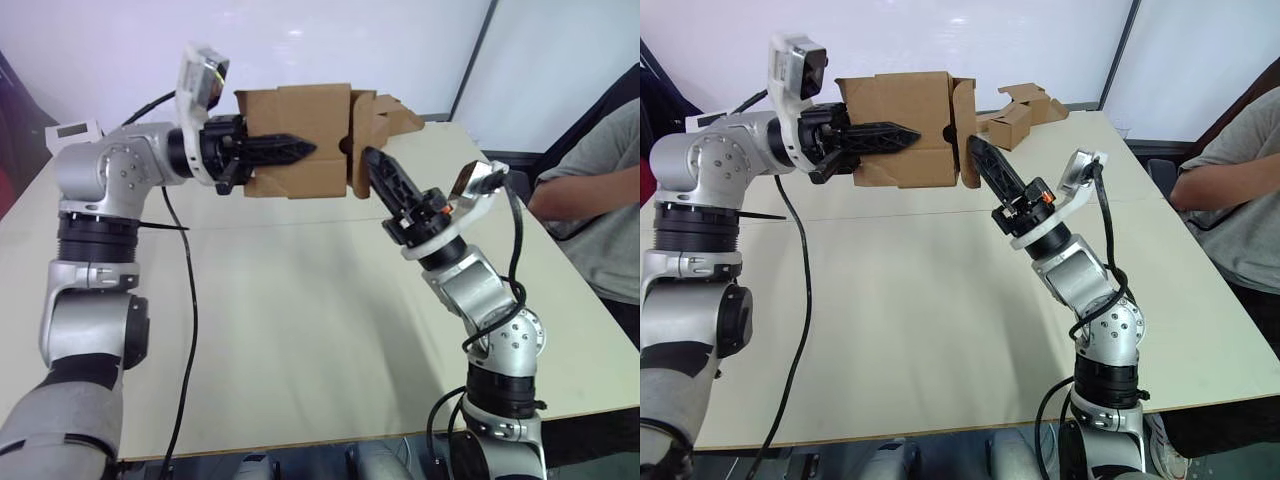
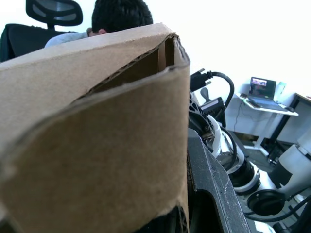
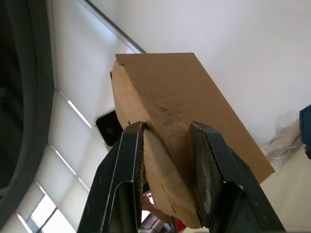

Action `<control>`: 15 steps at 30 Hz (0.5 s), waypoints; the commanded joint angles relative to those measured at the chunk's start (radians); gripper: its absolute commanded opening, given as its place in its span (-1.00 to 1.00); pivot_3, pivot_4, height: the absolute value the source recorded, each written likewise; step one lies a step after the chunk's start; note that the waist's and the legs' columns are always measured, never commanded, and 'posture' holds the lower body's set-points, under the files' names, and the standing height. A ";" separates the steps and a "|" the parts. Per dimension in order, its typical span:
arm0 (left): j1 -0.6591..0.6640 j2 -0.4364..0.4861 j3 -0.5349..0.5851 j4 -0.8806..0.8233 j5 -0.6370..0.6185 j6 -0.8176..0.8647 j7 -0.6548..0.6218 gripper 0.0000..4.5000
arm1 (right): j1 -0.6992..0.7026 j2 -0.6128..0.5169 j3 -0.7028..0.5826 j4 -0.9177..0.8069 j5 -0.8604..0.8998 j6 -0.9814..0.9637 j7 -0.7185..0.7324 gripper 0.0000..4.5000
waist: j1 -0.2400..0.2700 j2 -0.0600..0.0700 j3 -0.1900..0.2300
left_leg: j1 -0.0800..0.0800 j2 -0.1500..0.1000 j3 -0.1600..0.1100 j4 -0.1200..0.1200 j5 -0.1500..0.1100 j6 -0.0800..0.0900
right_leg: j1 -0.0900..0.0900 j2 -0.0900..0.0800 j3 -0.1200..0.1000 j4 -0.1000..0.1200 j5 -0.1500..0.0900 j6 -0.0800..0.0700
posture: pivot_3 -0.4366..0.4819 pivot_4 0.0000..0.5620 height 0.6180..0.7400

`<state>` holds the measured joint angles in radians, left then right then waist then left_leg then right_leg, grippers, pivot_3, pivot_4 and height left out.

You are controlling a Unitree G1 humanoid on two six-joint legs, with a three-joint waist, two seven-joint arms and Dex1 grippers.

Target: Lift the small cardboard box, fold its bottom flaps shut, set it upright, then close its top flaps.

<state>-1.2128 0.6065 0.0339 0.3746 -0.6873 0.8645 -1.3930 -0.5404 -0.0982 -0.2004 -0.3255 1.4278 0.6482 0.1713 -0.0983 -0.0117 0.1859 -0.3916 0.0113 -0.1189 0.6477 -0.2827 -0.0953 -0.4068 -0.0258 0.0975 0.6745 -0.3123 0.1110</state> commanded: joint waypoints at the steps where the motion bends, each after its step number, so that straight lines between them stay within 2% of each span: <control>1: -0.011 0.002 0.036 -0.029 -0.022 -0.007 -0.003 -1.00 | -0.019 0.010 0.008 -0.007 0.002 -0.017 -0.008 -0.36 | 0.000 0.000 0.000 | 0.000 0.000 0.000 0.000 0.000 0.000 | 0.000 0.000 0.000 0.000 0.000 0.000 | -0.05 -0.47 1.00; 15: -0.004 0.008 0.043 -0.034 -0.028 -0.004 0.000 -1.00 | -0.025 0.013 0.008 0.028 -0.044 -0.048 -0.010 -0.36 | 0.000 0.000 0.000 | 0.000 0.000 0.000 0.000 0.000 0.000 | 0.000 0.000 0.000 0.001 0.000 0.000 | -0.05 -0.47 1.00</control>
<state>-1.2097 0.6074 0.0349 0.3746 -0.6873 0.8648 -1.3844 -0.5581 -0.0870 -0.1869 -0.2859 1.3867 0.6096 0.1632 -0.0986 -0.0117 0.1859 -0.3916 0.0113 -0.1189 0.6477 -0.2827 -0.0953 -0.4071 -0.0258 0.0975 0.6752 -0.3123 0.1110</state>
